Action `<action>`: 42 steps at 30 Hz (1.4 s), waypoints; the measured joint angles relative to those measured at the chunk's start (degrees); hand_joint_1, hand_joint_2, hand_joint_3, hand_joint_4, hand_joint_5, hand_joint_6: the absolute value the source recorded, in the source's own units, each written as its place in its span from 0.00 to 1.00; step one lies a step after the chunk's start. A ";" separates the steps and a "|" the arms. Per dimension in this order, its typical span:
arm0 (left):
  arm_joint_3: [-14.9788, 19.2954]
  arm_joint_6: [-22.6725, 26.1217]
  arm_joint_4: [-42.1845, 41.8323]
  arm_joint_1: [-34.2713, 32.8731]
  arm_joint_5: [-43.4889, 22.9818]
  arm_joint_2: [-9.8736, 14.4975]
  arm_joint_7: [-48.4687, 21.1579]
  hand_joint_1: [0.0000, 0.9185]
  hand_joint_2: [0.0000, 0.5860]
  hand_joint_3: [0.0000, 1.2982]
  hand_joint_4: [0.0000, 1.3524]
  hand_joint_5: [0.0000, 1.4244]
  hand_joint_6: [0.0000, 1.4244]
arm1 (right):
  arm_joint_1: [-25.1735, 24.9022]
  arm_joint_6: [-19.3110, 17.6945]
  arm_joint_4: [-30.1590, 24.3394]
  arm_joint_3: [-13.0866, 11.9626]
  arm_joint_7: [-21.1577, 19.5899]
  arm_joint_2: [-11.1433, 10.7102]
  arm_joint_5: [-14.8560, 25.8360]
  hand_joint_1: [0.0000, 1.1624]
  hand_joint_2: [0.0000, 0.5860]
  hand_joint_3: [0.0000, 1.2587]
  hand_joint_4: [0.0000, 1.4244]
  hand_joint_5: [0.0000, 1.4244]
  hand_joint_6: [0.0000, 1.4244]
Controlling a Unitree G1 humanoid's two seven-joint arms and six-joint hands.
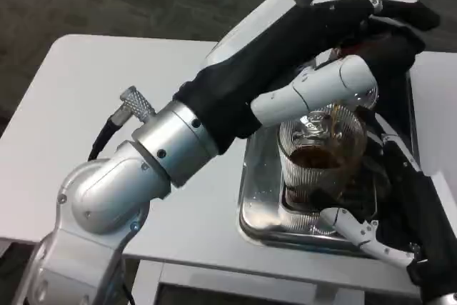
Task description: Grasp the cup under the faucet to collect the drink, then remove the cup.
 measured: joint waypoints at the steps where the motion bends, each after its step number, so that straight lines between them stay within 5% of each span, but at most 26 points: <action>1: 0.00 0.19 -0.30 0.17 0.17 0.01 0.36 0.00 0.05 0.28 0.26 0.23 0.12 | -0.12 0.00 0.07 0.02 -0.06 0.00 0.00 0.56 0.33 0.08 0.14 0.15 0.14; 9: 1.96 2.45 -4.34 5.21 5.43 -0.97 7.44 0.00 0.06 0.16 0.10 0.13 0.07 | -0.23 0.00 0.16 -0.01 -0.11 -0.12 0.01 0.56 0.33 0.08 0.14 0.15 0.14; 22: 4.61 6.41 -12.65 11.90 9.18 -1.51 10.27 0.00 0.05 0.09 0.03 0.07 0.03 | -0.22 0.02 0.19 -0.38 -0.17 -0.21 0.09 0.56 0.33 0.08 0.14 0.15 0.14; 32: 8.31 8.22 -15.86 16.55 8.82 0.90 10.01 0.00 0.06 0.09 0.02 0.07 0.02 | -0.19 0.03 0.19 -0.33 -0.16 -0.22 0.08 0.56 0.33 0.08 0.14 0.15 0.14; 42: 10.49 7.67 -16.16 20.22 8.15 6.61 5.51 0.00 0.06 0.07 0.01 0.06 0.02 | -0.18 0.03 0.19 -0.16 -0.17 -0.21 0.03 0.56 0.33 0.08 0.14 0.15 0.14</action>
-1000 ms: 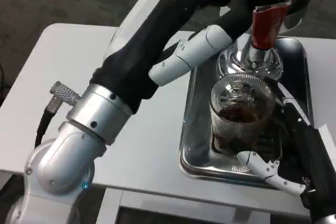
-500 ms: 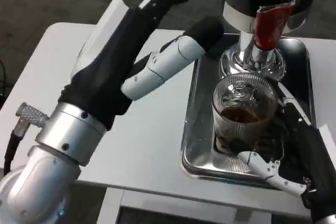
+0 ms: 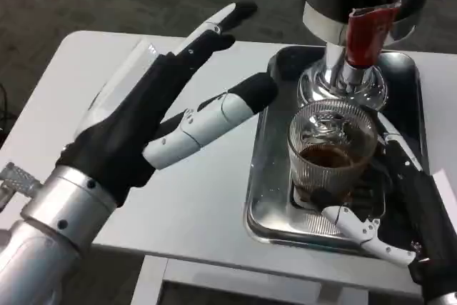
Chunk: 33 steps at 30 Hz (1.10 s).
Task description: Grasp the cup under the faucet to collect the drink, then remove the cup.
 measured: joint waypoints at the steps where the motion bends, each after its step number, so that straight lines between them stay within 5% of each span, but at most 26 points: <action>1: 0.44 -0.21 -0.15 0.11 -0.06 0.62 -0.40 0.00 0.05 0.07 0.01 0.06 0.02 | 0.00 0.00 0.00 0.00 0.00 0.00 0.00 0.56 0.33 0.08 0.14 0.15 0.14; 17: 7.69 -1.74 -7.73 9.58 -3.29 10.32 -7.85 0.00 0.04 0.04 0.00 0.06 0.01 | 0.05 0.00 0.06 0.36 -0.58 0.15 -0.41 0.56 0.33 0.08 0.15 0.15 0.13; 26: 7.92 -6.31 -10.28 20.19 0.50 8.46 -6.29 0.00 0.03 0.02 0.00 0.06 0.01 | 0.07 0.00 0.10 0.41 -0.59 0.15 -0.41 0.56 0.34 0.08 0.15 0.15 0.13; 33: 12.51 -11.32 -12.11 26.38 0.73 6.93 -5.50 0.00 0.04 0.00 0.00 0.05 0.01 | 0.16 0.00 0.10 0.37 -0.58 0.11 -0.40 0.56 0.35 0.08 0.15 0.15 0.13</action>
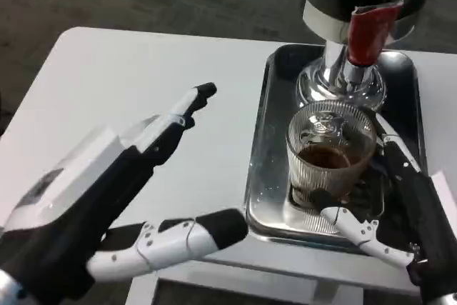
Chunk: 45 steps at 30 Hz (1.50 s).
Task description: Grasp the cup under the faucet to collect the drink, then remove the cup.
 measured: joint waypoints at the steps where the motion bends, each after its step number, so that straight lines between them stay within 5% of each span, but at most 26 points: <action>1: 0.75 -0.99 -0.06 1.12 -0.04 -0.34 0.00 0.00 0.03 0.00 0.00 0.05 0.01 | 0.01 0.00 0.00 -0.02 0.00 -0.02 0.01 0.55 0.35 0.08 0.15 0.15 0.13; 15: 5.56 -11.38 0.72 10.27 2.08 -3.63 0.80 0.00 0.03 0.01 0.00 0.07 0.02 | -0.14 -0.15 0.49 0.03 -0.19 -0.02 0.01 0.56 0.34 0.08 0.15 0.15 0.13; 23: 5.51 -14.36 2.89 13.64 4.84 -5.80 1.89 0.00 0.05 0.04 0.01 0.09 0.03 | -0.61 -0.78 1.60 0.13 -0.79 -0.02 -0.17 0.56 0.33 0.08 0.15 0.15 0.13; 45: 3.45 -15.62 7.36 11.09 6.79 -7.43 3.49 0.00 0.06 0.06 0.04 0.10 0.03 | -2.63 -0.86 3.84 1.02 -1.78 -0.02 -1.46 0.57 0.31 0.06 0.11 0.13 0.12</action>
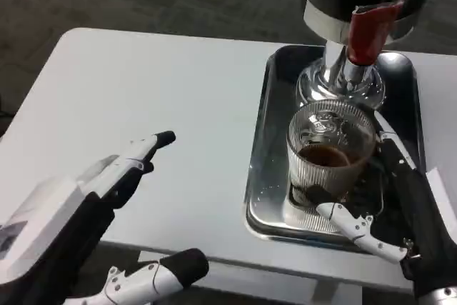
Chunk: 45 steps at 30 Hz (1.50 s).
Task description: Grasp the cup under the faucet to collect the drink, then remove the cup.
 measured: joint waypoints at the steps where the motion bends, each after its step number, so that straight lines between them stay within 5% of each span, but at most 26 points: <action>1: 0.00 0.02 0.00 -0.10 0.00 0.00 0.00 0.00 0.06 0.06 0.04 0.10 0.03 | -0.39 0.01 0.37 0.16 0.00 -0.01 -0.08 0.57 0.31 0.05 0.11 0.12 0.12; 27: -0.10 0.90 1.79 -2.23 -0.06 0.25 -0.01 0.00 0.06 0.07 0.05 0.10 0.03 | -7.15 -0.37 7.02 1.55 -0.15 -1.86 -1.08 0.57 0.27 0.00 0.06 0.04 0.07; 45: 0.32 1.04 3.10 -2.50 -0.96 1.07 -0.01 0.00 0.06 0.07 0.05 0.10 0.03 | -10.52 -0.46 11.37 2.83 -2.86 -1.23 -2.15 0.59 0.26 0.12 0.20 0.18 0.12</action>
